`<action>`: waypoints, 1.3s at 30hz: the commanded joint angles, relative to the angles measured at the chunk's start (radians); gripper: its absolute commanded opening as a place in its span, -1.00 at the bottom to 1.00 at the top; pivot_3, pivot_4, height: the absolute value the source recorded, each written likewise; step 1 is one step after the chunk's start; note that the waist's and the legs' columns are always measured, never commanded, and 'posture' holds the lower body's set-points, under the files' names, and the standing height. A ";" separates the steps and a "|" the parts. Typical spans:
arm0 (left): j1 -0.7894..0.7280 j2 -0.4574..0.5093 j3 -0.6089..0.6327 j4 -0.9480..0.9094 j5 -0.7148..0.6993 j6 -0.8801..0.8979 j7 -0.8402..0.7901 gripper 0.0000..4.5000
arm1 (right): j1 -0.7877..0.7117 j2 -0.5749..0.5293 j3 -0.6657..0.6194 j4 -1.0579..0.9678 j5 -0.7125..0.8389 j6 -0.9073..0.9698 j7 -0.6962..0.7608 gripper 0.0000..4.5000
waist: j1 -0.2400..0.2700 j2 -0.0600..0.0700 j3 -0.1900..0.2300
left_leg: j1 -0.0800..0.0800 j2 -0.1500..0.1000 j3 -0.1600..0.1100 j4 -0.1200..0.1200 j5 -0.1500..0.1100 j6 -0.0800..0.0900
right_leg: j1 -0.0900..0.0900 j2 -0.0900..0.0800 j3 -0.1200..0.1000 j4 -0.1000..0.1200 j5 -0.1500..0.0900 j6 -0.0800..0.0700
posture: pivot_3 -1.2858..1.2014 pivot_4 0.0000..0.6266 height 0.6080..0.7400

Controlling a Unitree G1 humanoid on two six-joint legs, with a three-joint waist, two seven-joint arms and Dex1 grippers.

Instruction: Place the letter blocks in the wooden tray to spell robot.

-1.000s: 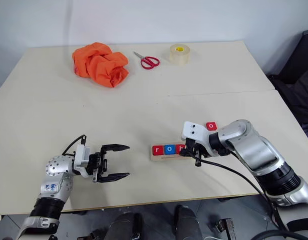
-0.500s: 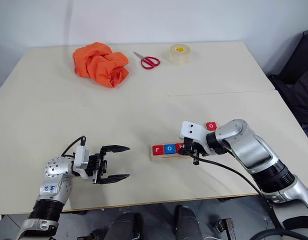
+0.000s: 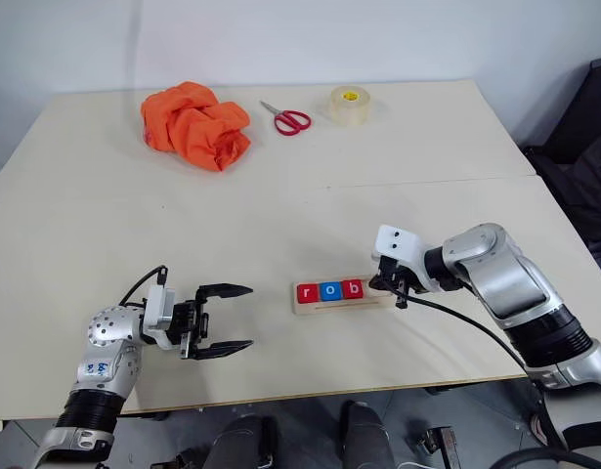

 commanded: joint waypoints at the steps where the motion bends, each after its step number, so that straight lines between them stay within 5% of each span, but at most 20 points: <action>1: 0.013 0.012 0.006 -0.036 -0.012 0.002 0.007 1.00 | -0.021 0.018 0.009 0.012 -0.020 -0.038 0.016 -0.99 | 0.000 0.000 0.000 | 0.000 0.000 0.000 0.000 0.000 0.000 | 0.000 0.000 0.000 0.000 0.000 0.000 | 0.03 -0.52 1.00; 21: -0.002 0.017 0.007 -0.019 -0.009 -0.002 0.014 1.00 | -0.024 0.083 0.011 0.013 -0.035 -0.028 0.023 -0.99 | 0.000 0.000 0.000 | 0.000 0.000 0.000 0.000 0.000 0.000 | 0.000 0.000 0.000 0.001 0.000 0.000 | 0.03 -0.52 1.00; 29: -0.035 0.018 0.008 0.025 -0.008 -0.008 -0.008 1.00 | 0.017 0.014 -0.105 -0.076 0.013 0.049 -0.005 -0.99 | 0.002 0.000 0.000 | 0.000 0.000 0.000 0.000 0.000 0.000 | 0.000 0.000 0.000 0.001 0.000 0.000 | 0.03 -0.52 1.00; 33: -0.064 0.018 0.005 0.068 -0.006 -0.015 -0.033 1.00 | 0.090 -0.020 -0.195 -0.159 0.077 0.142 -0.027 -0.63 | 0.007 0.000 0.000 | -0.001 0.000 0.000 0.000 0.000 0.000 | 0.000 0.000 0.000 0.001 0.000 0.000 | 0.03 -0.52 1.00; 39: -0.109 0.012 0.005 0.119 -0.006 -0.019 -0.053 1.00 | 0.242 -0.047 -0.398 -0.246 0.125 0.203 -0.144 0.31 | 0.018 0.000 0.000 | -0.001 0.000 0.000 0.000 0.000 0.000 | 0.000 0.000 0.000 -0.001 0.000 0.000 | 0.03 -0.52 1.00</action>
